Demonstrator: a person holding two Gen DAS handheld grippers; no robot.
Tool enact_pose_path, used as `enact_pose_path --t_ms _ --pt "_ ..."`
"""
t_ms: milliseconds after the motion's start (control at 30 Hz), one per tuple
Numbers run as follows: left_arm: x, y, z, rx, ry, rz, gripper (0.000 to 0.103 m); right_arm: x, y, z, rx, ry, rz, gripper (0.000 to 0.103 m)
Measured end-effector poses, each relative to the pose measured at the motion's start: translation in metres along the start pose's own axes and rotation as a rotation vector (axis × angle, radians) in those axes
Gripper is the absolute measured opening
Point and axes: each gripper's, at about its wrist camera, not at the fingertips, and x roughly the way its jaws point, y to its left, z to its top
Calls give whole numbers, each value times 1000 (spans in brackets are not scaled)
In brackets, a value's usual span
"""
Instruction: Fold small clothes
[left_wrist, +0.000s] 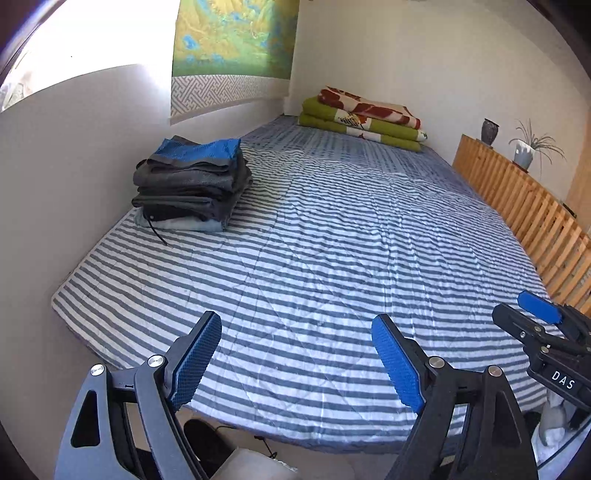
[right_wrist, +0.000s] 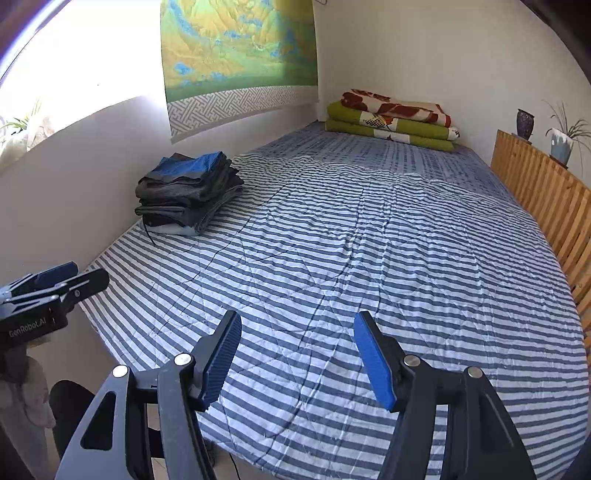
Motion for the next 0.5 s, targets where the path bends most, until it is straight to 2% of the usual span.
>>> enact_pose_path --t_ms 233,500 --pt "-22 -25 -34 34 9 -47 90 -34 2 -29 23 -30 -77 64" --pt "-38 -24 -39 40 -9 -45 91 -50 2 -42 67 -46 -97 66"
